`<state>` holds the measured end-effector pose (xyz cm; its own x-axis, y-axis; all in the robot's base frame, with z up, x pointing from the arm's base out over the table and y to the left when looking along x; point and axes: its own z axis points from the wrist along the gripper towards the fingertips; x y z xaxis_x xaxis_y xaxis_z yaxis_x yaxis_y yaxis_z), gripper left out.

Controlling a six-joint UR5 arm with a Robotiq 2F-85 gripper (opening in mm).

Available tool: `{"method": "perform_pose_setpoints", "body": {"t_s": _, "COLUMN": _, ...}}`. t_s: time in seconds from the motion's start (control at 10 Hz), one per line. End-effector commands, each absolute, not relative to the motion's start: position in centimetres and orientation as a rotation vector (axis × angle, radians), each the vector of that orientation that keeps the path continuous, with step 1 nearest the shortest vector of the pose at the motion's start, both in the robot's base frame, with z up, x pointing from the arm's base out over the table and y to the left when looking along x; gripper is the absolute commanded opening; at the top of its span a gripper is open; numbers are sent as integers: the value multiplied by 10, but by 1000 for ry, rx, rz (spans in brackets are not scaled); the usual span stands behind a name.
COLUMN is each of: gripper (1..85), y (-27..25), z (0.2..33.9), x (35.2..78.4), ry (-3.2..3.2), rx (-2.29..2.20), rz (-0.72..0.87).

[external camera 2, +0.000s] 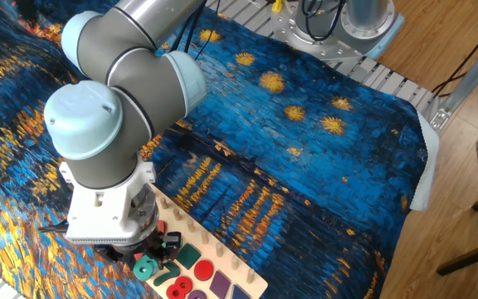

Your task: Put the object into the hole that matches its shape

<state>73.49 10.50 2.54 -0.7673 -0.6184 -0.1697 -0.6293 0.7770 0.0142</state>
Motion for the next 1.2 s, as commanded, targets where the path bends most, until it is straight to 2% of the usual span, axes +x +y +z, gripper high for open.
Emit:
{"method": "perform_pose_setpoints", "body": {"t_s": 0.0, "gripper": 10, "y": 103, "z": 21, "x": 731, "ry": 2824, "rx": -972, "rz": 123}}
{"method": "perform_pose_setpoints", "body": {"t_s": 1.1, "gripper": 10, "y": 104, "z": 18, "x": 722, "ry": 2840, "rx": -964, "rz": 123}}
